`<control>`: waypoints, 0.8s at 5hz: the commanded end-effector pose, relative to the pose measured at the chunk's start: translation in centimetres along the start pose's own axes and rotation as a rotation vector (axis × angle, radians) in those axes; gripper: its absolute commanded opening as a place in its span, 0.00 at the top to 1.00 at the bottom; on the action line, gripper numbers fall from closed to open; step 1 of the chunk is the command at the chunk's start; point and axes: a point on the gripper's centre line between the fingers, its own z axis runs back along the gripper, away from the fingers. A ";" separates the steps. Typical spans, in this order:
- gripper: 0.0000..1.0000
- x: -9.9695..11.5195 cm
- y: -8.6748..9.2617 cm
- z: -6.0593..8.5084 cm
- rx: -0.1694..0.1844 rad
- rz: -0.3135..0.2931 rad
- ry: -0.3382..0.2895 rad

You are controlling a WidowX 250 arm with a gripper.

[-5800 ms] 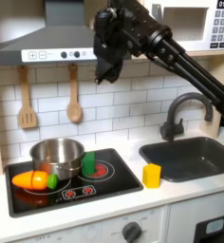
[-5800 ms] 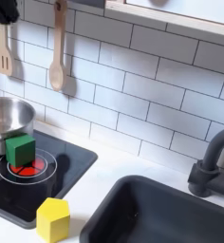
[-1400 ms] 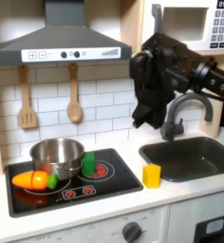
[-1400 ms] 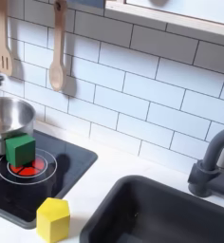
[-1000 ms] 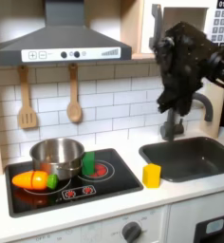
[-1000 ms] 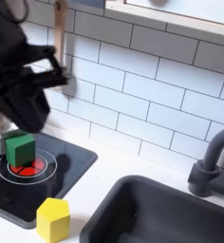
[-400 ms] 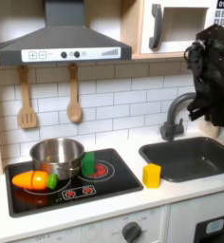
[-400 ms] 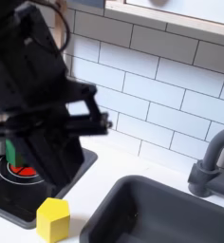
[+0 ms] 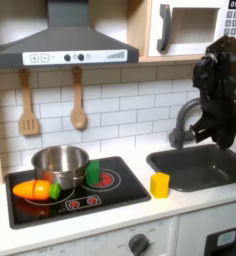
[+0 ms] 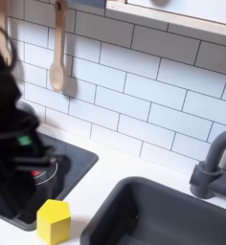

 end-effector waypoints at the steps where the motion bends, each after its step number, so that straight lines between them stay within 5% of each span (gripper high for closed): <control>1: 1.00 -0.2 4.3 0.3 0.058 0.094 -0.023; 2: 1.00 -0.8 6.4 -0.2 0.086 0.137 -0.004; 4: 1.00 -1.3 7.3 -1.9 0.137 0.143 0.013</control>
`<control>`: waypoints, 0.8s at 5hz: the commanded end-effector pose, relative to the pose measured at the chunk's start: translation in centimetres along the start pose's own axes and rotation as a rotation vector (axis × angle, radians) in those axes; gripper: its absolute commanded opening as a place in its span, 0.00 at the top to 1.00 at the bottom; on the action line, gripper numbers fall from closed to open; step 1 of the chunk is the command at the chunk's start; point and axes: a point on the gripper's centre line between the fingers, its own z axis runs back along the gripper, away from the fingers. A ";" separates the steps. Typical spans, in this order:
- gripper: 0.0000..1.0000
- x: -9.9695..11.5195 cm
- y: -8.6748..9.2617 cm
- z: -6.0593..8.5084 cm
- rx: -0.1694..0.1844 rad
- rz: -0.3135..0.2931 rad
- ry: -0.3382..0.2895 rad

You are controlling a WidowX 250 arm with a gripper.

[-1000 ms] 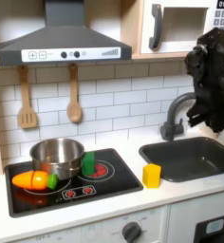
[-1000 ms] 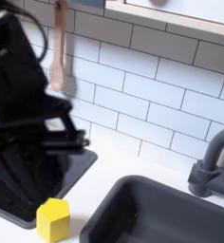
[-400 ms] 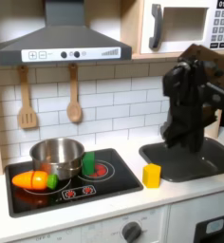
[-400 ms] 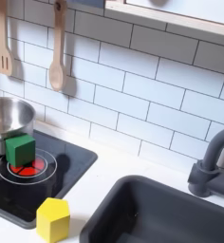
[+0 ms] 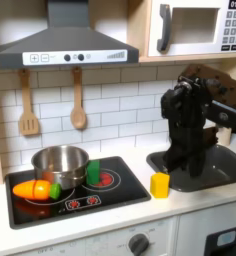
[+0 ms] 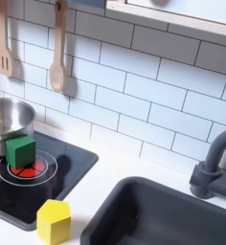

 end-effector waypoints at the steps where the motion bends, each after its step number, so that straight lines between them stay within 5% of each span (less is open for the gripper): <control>1: 1.00 0.3 0.3 -1.7 0.051 -0.007 -0.008; 4: 1.00 2.9 0.1 -4.3 0.076 0.029 -0.021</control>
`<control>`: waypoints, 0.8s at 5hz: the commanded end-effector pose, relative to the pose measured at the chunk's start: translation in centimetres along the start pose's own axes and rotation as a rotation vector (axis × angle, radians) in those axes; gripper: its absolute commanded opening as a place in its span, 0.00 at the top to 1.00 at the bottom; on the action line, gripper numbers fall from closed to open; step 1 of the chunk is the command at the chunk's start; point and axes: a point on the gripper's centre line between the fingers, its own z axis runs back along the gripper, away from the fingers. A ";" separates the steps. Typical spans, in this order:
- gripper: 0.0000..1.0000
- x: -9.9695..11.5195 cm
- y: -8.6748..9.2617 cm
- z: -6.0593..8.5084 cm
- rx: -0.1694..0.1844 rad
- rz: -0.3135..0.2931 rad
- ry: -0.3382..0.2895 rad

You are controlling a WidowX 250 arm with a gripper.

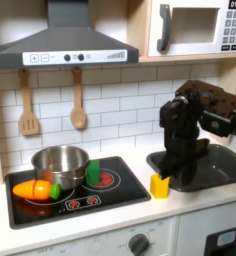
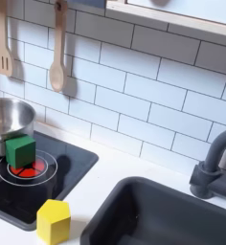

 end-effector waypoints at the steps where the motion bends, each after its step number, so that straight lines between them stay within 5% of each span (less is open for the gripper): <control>1: 1.00 1.6 0.2 -0.9 0.017 0.030 -0.001; 2: 0.07 1.8 0.6 -0.6 -0.010 0.089 0.016; 4: 0.00 2.2 1.0 0.4 0.004 0.112 -0.023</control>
